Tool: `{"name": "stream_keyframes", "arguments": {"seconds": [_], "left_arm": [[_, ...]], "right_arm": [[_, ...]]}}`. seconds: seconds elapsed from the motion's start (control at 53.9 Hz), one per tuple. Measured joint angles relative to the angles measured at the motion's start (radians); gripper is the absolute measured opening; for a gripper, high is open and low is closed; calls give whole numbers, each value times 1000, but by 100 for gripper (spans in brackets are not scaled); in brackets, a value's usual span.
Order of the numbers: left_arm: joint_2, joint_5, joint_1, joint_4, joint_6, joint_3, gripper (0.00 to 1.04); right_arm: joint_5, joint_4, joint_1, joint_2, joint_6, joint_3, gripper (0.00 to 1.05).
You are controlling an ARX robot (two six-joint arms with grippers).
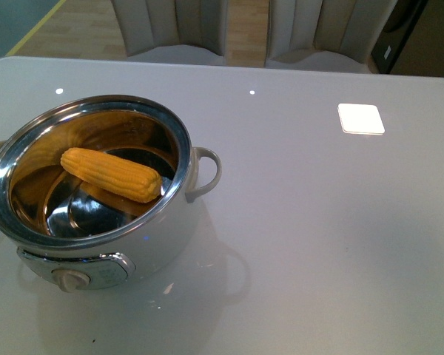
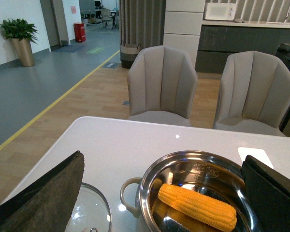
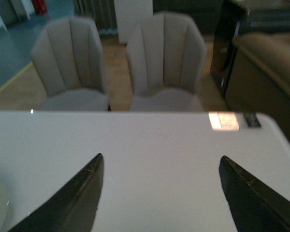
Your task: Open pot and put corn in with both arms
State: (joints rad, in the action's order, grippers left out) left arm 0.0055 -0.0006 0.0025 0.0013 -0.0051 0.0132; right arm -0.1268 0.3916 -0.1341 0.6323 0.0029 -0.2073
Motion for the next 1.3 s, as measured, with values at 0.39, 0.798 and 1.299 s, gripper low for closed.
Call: {"name": "stream_keyframes", "arguments": {"seconds": [0.39,0.798,1.299], "left_arm": [[0,0,0,0,0,0,98],[0,0,0,0,0,0,98],[0,0,0,0,0,0,98]], "right_arm": [[127,-26,129,-175,0,124,2],[126,-105,130,-334,0,187,2],[127,-380,132,-598,0,187,2]]}}
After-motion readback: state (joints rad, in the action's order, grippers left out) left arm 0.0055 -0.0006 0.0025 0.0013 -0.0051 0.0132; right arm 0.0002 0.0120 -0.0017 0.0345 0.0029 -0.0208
